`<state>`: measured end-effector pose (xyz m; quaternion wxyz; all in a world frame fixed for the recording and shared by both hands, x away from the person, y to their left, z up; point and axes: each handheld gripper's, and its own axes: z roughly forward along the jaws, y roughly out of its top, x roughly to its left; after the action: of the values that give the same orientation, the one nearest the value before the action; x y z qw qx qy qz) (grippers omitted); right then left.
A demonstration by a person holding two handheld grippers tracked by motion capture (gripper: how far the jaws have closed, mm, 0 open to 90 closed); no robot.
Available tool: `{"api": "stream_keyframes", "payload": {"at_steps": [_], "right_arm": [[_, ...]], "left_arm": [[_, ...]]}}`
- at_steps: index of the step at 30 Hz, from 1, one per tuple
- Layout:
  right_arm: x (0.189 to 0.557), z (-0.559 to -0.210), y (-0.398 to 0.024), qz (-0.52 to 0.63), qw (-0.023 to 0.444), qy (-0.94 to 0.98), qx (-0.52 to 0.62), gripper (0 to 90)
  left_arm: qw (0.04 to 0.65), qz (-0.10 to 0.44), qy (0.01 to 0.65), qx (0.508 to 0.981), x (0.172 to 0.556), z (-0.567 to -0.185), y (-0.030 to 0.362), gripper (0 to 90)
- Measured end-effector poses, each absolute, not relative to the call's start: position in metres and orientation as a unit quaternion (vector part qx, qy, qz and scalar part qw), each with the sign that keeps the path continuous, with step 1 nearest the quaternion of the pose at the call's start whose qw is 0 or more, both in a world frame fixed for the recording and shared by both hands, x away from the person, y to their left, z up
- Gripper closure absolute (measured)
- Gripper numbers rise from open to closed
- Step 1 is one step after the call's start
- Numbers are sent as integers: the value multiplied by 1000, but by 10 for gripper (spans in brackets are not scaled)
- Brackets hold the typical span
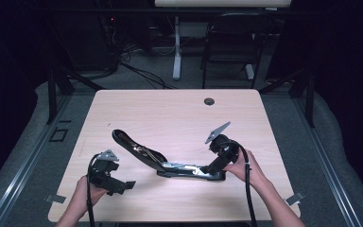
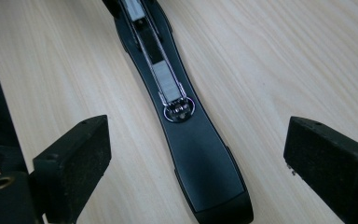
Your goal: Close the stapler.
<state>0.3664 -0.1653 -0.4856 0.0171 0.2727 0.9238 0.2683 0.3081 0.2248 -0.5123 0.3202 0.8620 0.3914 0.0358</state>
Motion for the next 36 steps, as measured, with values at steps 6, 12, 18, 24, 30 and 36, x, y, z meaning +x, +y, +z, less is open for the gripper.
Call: {"api": "stream_keyframes", "payload": {"at_steps": [6,12,18,24,30,36], "right_arm": [[366,-487,-165,265,29,923,276,141],[361,-482,-164,278,55,919,273,274],[357,-478,-161,275,93,919,265,485],[353,-473,-156,278,126,917,256,668],[354,-472,-152,289,139,912,256,804],[352,-468,-146,313,140,904,255,862]], "left_arm": [[315,53,413,853,309,-511,229,0],[328,70,443,832,310,-506,233,59],[375,105,451,803,305,-495,241,285],[427,139,469,761,304,-485,250,562],[475,144,478,725,308,-479,248,773],[499,168,476,705,308,-471,246,871]]}}
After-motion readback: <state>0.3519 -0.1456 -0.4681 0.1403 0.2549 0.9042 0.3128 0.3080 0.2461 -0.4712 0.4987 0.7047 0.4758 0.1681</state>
